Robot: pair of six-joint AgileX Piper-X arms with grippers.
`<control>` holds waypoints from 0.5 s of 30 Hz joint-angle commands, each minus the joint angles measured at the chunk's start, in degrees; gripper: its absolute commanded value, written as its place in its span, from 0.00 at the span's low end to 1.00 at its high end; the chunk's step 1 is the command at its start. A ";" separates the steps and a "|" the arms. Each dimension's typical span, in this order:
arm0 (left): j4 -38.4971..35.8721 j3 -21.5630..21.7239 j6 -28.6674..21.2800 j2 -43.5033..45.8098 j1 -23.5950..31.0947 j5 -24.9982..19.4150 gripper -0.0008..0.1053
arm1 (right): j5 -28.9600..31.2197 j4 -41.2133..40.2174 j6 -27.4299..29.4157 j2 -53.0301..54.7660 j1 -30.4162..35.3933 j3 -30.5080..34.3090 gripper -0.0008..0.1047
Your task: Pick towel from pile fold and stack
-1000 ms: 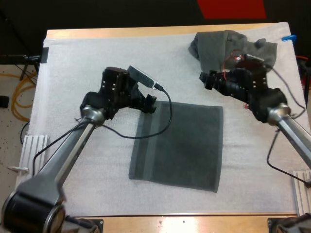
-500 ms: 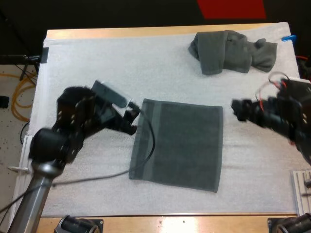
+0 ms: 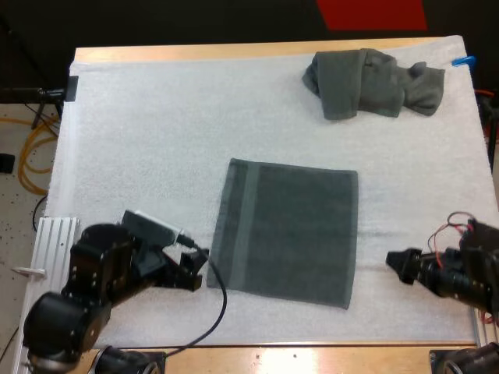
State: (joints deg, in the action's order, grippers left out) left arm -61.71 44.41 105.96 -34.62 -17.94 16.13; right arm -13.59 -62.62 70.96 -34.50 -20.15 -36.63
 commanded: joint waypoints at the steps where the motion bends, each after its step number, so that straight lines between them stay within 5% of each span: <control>1: -0.51 -0.63 0.98 0.86 -0.05 0.44 0.69 | -2.60 -0.21 -1.15 0.45 -0.04 1.52 0.68; 15: 0.85 -2.08 2.25 2.26 -0.05 0.44 0.69 | -15.47 13.79 -9.57 -3.06 -0.15 17.75 0.68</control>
State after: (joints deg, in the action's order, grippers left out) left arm -61.44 42.28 107.59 -32.71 -17.94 16.13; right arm -27.97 -50.46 61.86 -37.13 -20.15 -19.20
